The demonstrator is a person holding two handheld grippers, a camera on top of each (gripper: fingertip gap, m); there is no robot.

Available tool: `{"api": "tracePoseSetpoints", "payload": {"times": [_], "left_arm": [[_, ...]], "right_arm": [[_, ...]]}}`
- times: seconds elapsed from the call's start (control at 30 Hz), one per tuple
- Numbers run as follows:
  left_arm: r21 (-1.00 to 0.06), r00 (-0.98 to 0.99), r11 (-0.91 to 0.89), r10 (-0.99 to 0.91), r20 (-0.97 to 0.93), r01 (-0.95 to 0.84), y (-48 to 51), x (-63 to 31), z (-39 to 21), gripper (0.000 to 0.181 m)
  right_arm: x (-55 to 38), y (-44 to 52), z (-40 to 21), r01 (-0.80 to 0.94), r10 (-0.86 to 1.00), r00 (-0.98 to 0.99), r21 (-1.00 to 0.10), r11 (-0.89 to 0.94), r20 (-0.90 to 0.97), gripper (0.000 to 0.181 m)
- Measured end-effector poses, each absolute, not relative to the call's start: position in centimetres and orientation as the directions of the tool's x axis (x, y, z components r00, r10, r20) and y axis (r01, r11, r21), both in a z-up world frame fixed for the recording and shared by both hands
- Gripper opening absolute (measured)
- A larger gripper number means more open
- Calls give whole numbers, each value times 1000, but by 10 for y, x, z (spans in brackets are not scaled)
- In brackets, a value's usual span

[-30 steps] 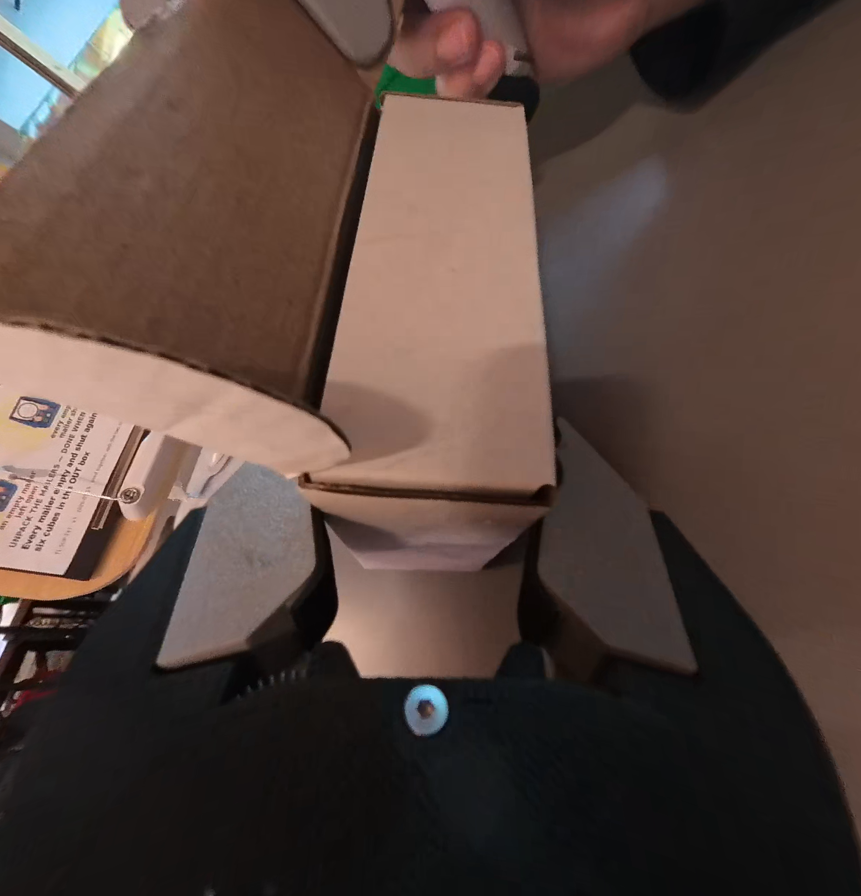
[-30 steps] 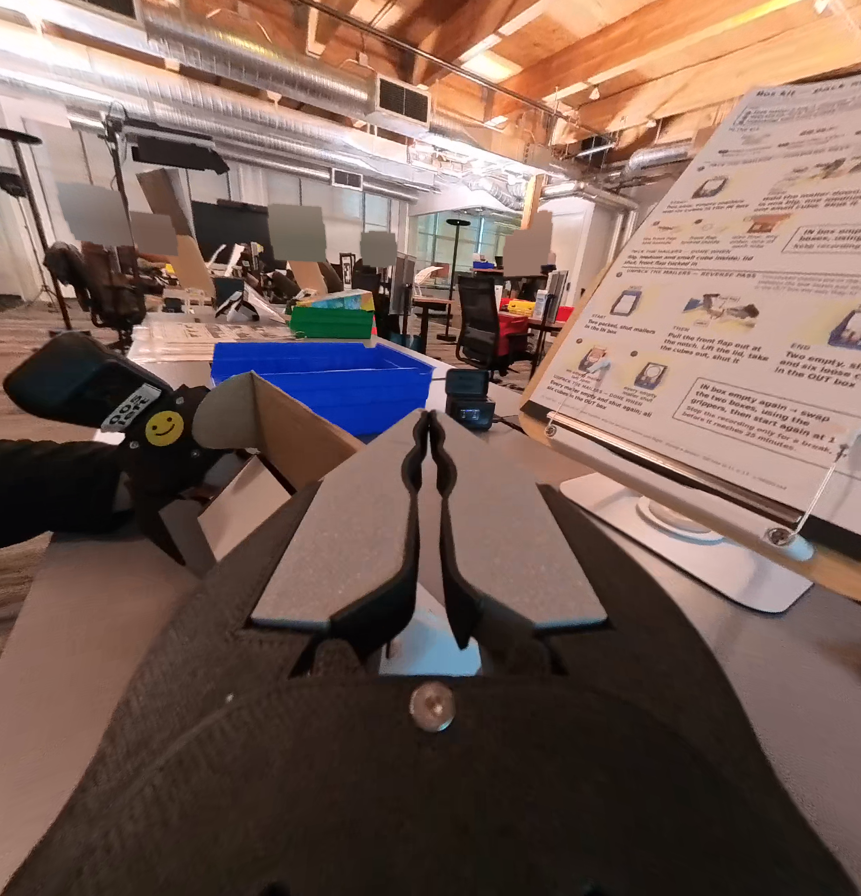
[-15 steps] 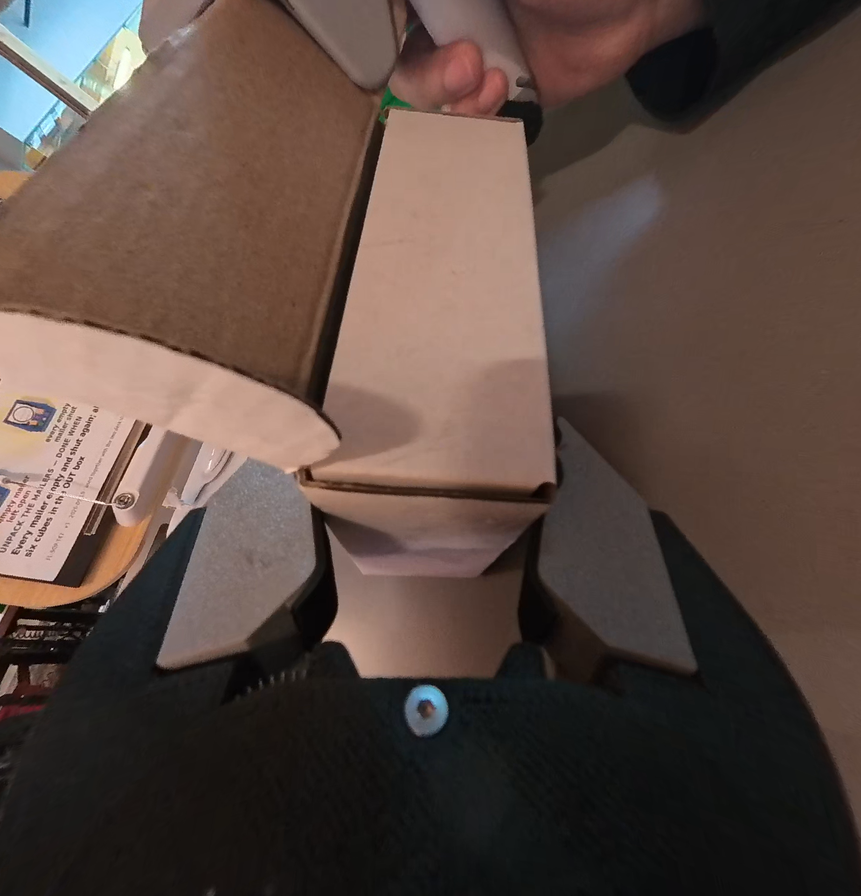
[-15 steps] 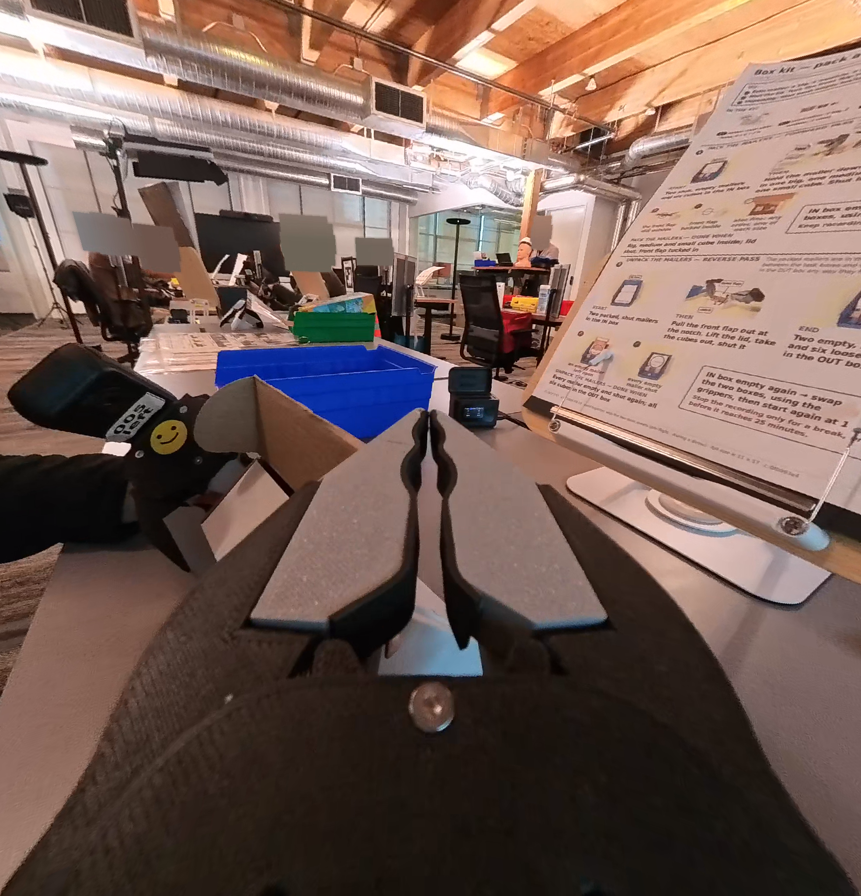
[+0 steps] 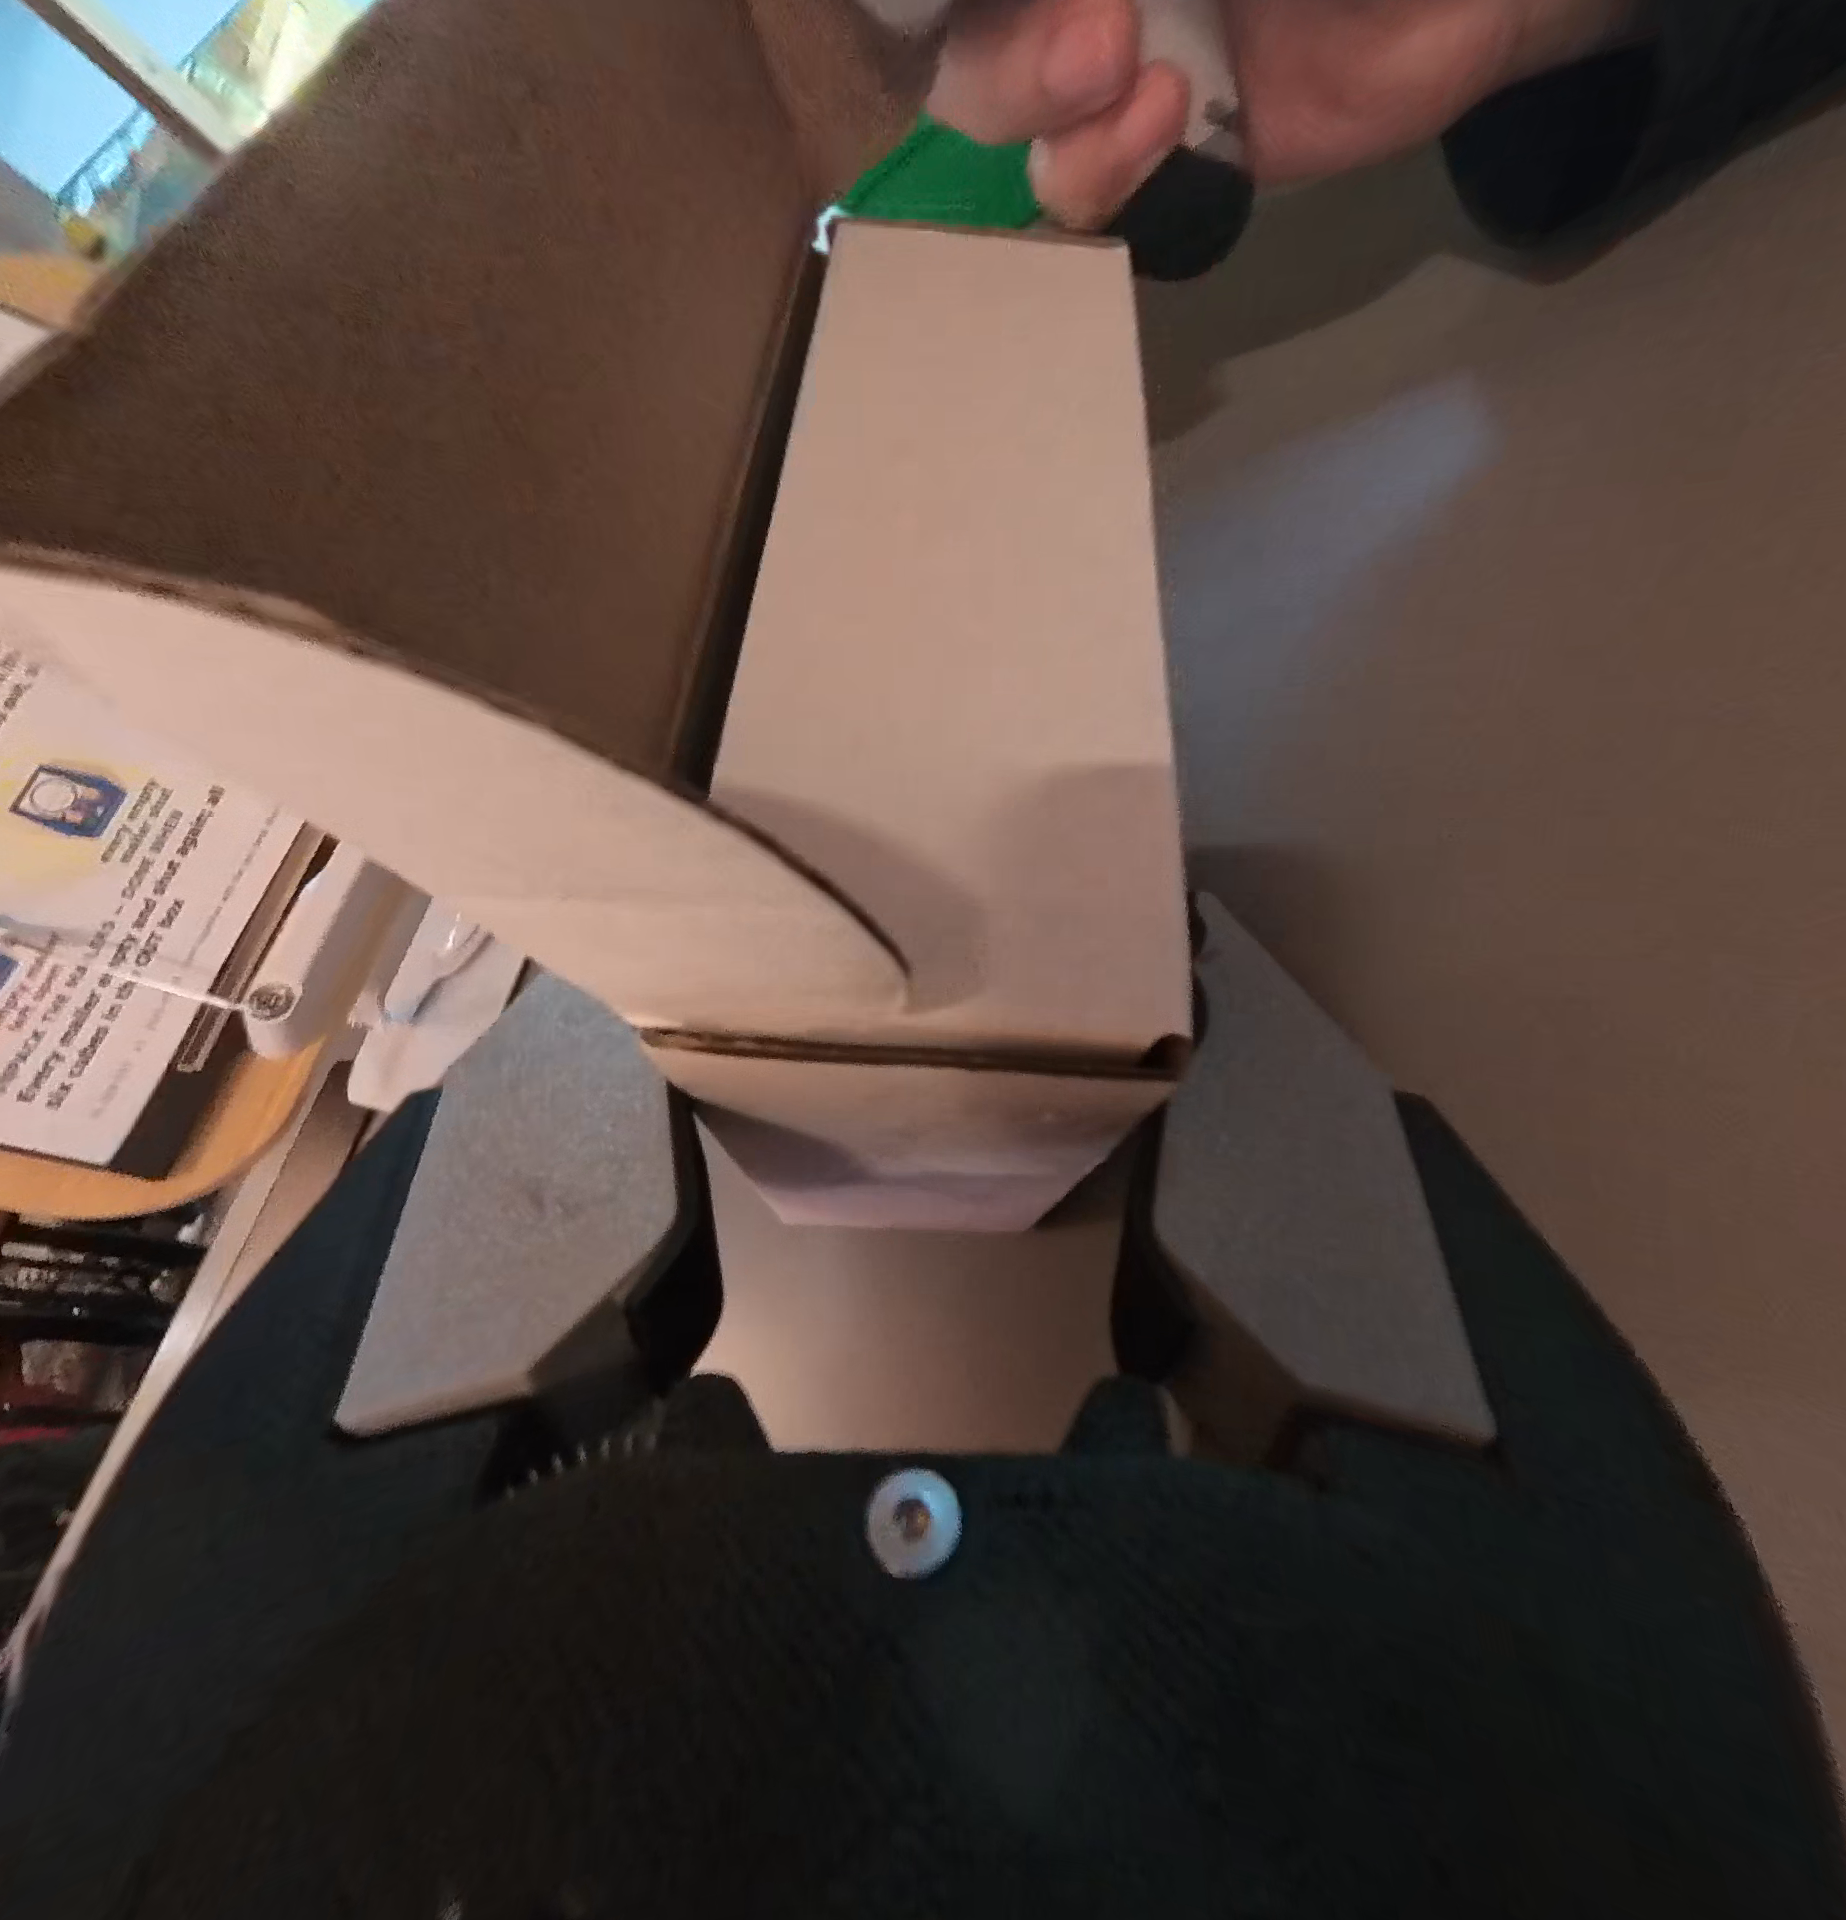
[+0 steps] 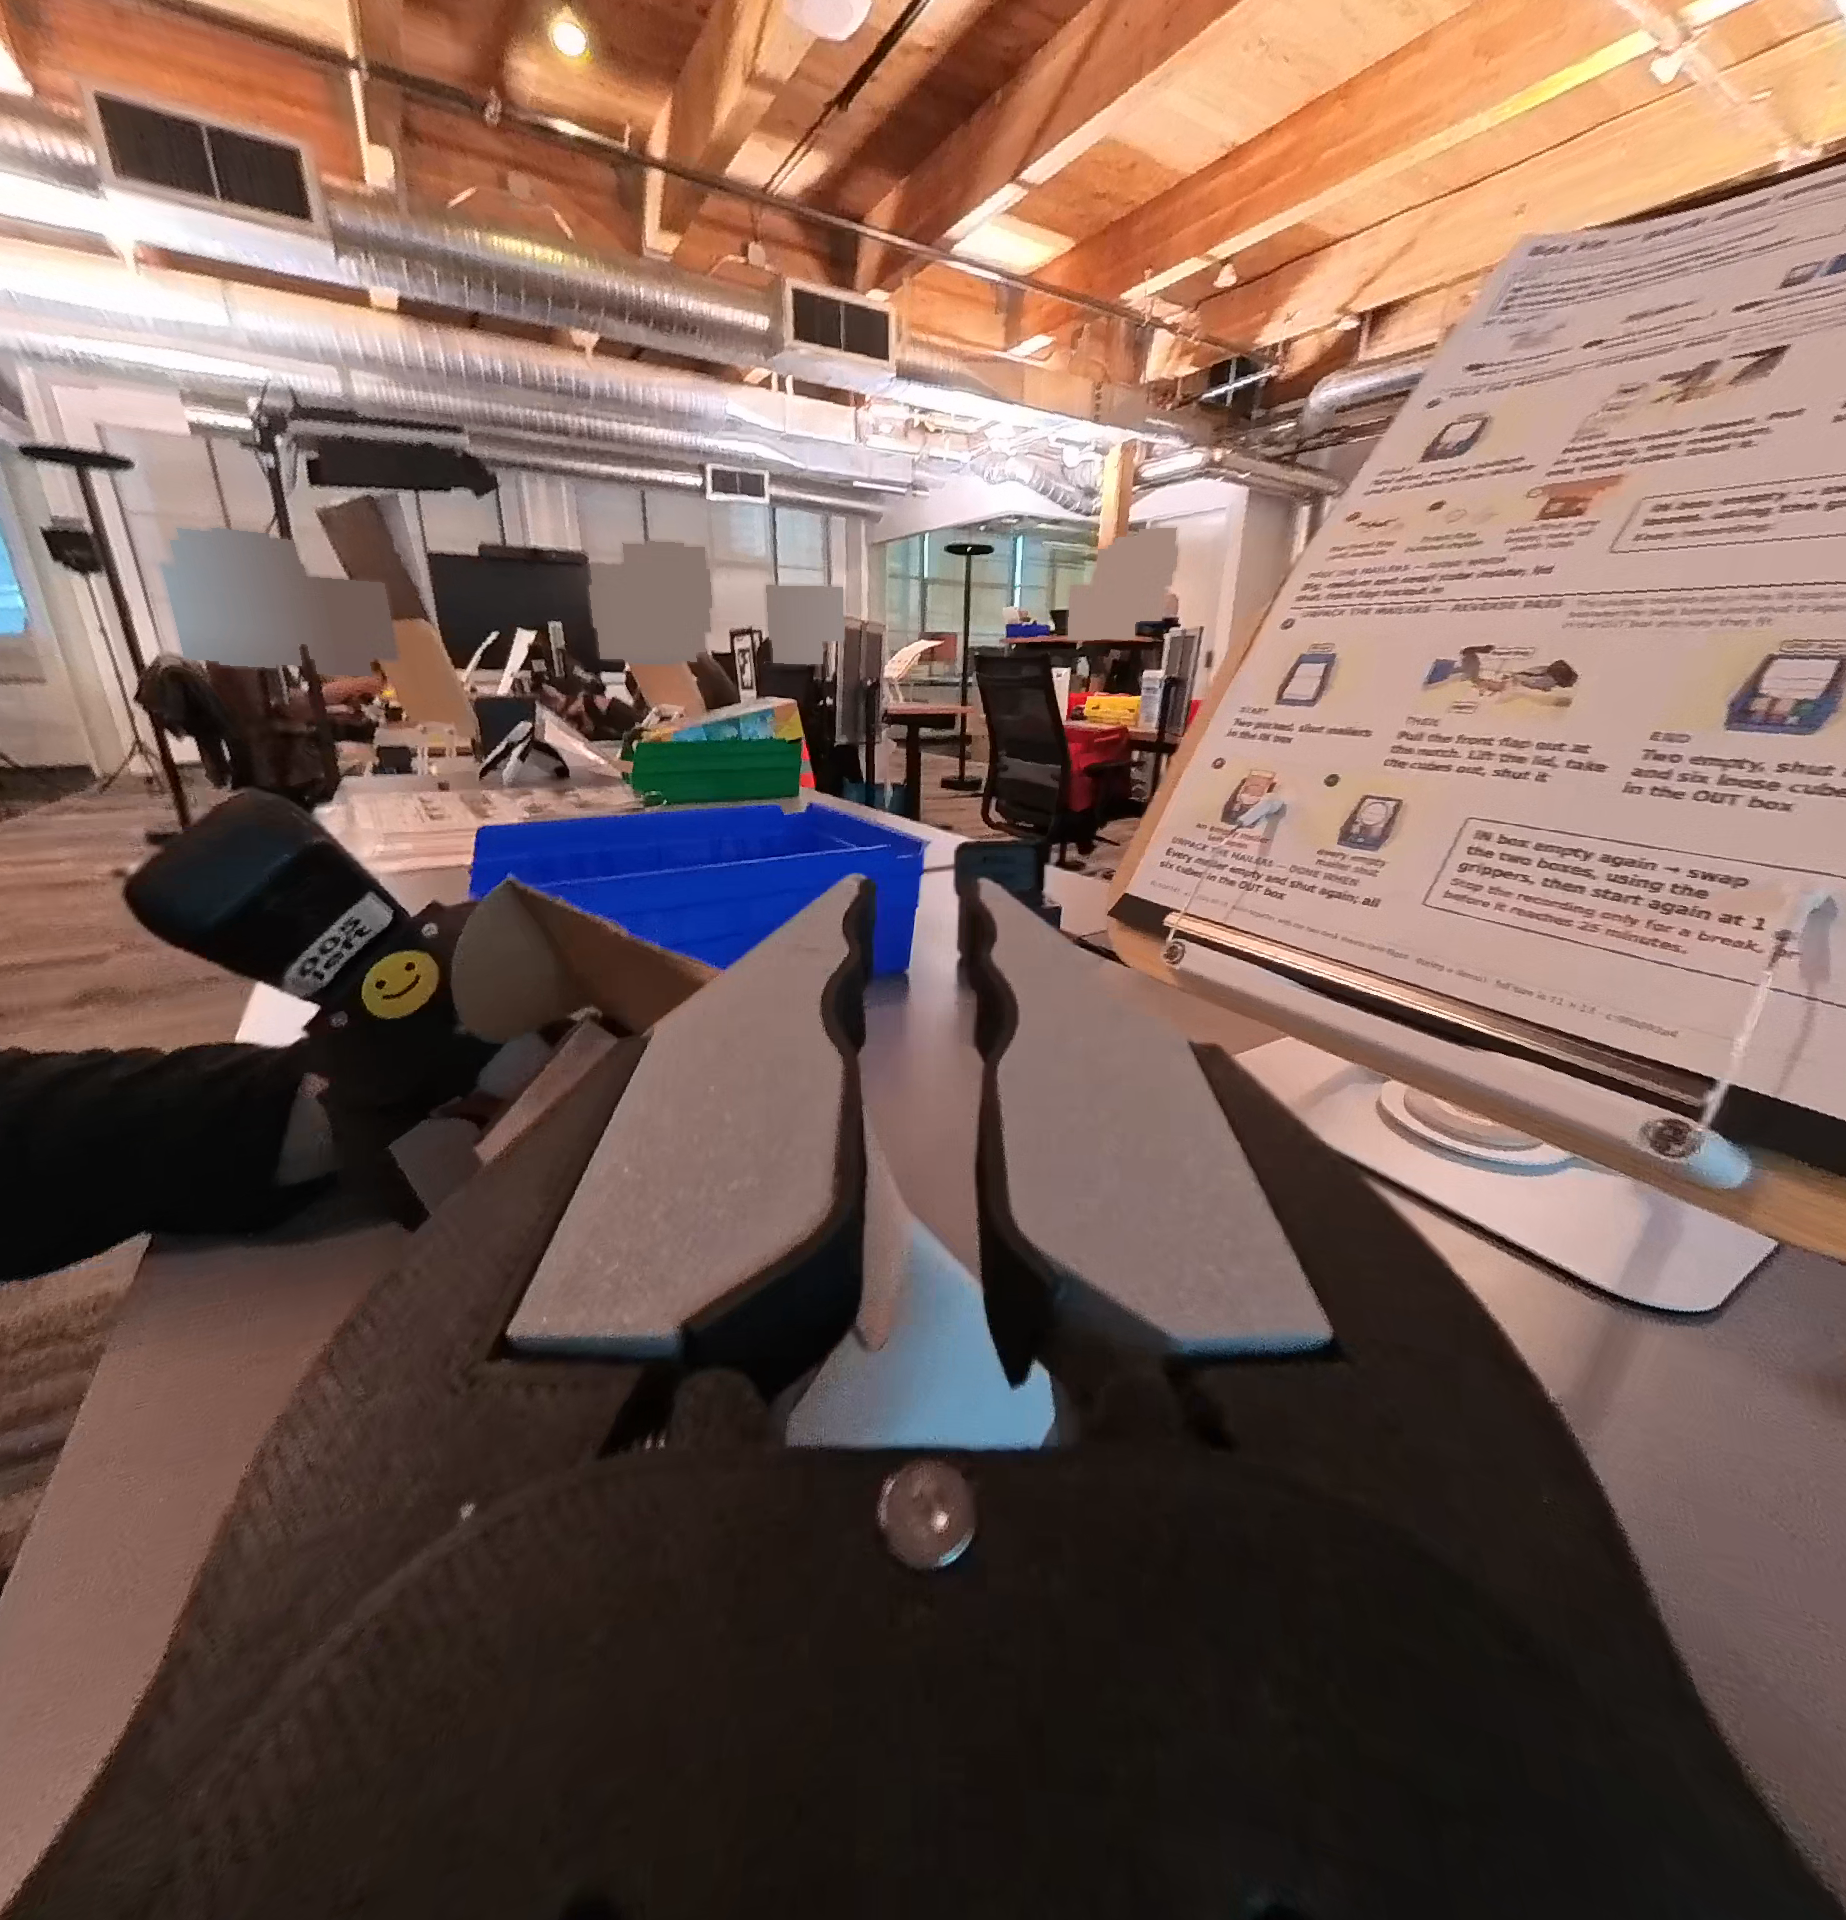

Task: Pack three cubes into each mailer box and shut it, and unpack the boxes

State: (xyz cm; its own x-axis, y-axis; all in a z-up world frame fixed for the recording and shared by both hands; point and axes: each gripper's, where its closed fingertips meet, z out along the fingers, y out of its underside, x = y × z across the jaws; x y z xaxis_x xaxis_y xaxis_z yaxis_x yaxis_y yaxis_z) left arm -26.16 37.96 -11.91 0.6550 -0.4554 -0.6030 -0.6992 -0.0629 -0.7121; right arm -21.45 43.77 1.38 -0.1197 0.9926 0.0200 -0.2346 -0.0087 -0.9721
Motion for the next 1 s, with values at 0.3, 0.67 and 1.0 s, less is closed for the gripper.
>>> {"api": "tracePoseSetpoints", "payload": {"times": [0.3,0.67,1.0], "left_arm": [[-760,738,-138,-400,-544,-635,386,-283,-117,96],[-776,779,-184,-345,-523,-603,390,-298,-116,96],[-771,773,-179,-347,-532,-611,390,-298,-116,95]], "right_arm": [[-199,464,21,-291,997,-43,-954,-69,-59,19],[-207,452,14,-245,999,-42,-969,9,20,21],[-208,447,12,-239,997,-66,-971,21,38,26]]}}
